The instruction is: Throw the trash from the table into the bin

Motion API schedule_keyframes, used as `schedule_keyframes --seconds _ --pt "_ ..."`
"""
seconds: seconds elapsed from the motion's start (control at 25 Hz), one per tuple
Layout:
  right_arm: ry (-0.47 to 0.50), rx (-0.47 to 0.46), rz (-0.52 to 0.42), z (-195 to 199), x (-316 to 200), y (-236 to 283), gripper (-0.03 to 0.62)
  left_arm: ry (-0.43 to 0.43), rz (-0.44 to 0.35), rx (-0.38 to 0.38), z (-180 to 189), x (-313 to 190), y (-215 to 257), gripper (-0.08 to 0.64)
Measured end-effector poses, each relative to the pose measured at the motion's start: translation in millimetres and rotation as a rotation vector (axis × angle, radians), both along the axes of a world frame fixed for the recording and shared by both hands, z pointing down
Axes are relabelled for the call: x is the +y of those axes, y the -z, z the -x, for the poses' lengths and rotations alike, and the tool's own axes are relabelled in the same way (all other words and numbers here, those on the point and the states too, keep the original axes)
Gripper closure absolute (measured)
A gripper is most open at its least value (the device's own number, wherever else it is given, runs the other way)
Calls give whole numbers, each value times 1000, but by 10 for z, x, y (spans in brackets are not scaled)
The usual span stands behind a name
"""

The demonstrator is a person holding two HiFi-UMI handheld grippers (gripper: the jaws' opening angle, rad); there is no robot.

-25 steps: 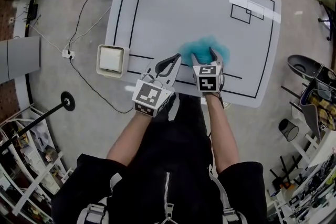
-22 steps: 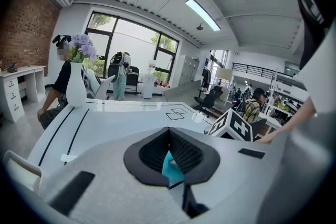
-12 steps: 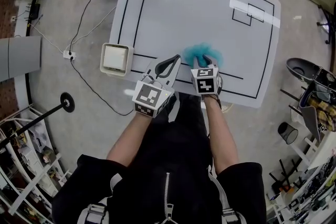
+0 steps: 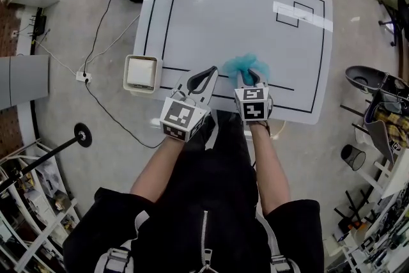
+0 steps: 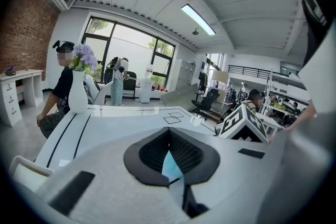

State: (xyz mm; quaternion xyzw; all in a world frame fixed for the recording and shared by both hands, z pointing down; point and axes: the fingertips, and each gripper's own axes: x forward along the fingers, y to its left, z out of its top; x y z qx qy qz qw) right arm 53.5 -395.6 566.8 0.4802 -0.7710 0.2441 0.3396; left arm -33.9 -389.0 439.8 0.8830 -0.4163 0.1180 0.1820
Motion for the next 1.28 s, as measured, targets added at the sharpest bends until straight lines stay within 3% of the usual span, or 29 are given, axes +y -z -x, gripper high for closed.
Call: schedule_keyframes --seconds 0.68,1.28 --pt "-36 -38 -206 155 254 1069 529 -54 -97 50 -1 221 422 552" --pt "-77 -25 -241 257 682 1318 529 -93 -157 71 86 545 710 552"
